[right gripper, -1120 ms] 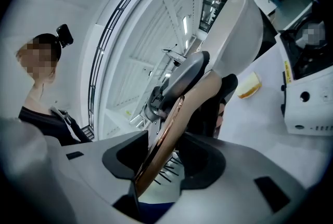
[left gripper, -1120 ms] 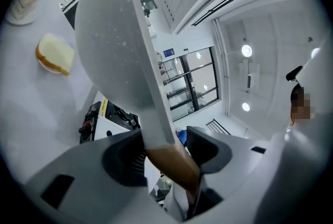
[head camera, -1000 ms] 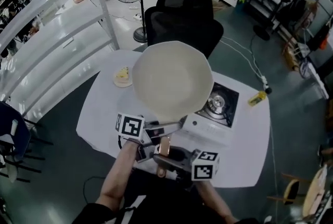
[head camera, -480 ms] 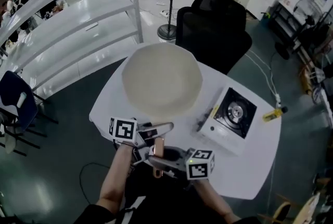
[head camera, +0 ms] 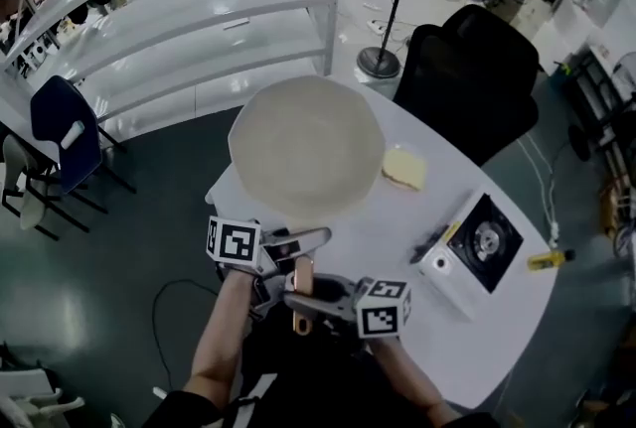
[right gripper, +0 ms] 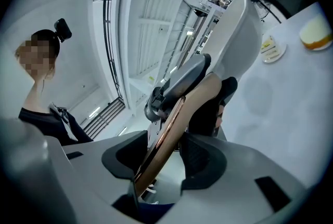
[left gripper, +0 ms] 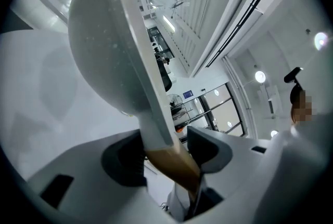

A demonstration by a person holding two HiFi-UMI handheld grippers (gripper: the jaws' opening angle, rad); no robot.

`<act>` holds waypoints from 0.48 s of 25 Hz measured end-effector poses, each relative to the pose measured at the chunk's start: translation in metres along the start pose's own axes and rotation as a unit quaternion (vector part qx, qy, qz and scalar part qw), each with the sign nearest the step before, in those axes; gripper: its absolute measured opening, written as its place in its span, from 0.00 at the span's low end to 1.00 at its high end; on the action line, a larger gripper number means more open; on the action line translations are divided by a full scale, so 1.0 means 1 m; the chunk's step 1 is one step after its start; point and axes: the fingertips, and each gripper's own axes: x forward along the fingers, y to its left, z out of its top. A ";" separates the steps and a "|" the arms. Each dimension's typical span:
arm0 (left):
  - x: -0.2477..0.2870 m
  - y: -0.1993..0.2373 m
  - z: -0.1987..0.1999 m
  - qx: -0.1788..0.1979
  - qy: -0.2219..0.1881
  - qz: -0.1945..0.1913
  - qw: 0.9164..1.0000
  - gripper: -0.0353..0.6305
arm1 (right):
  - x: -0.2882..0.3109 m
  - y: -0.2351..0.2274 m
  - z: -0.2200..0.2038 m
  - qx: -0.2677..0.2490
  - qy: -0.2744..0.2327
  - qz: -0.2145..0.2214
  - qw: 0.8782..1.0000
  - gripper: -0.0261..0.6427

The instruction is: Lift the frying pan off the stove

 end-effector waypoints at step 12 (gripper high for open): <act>-0.035 0.025 0.025 -0.018 -0.043 0.020 0.999 0.41 | 0.037 -0.009 0.008 -0.009 0.043 0.020 0.999 0.33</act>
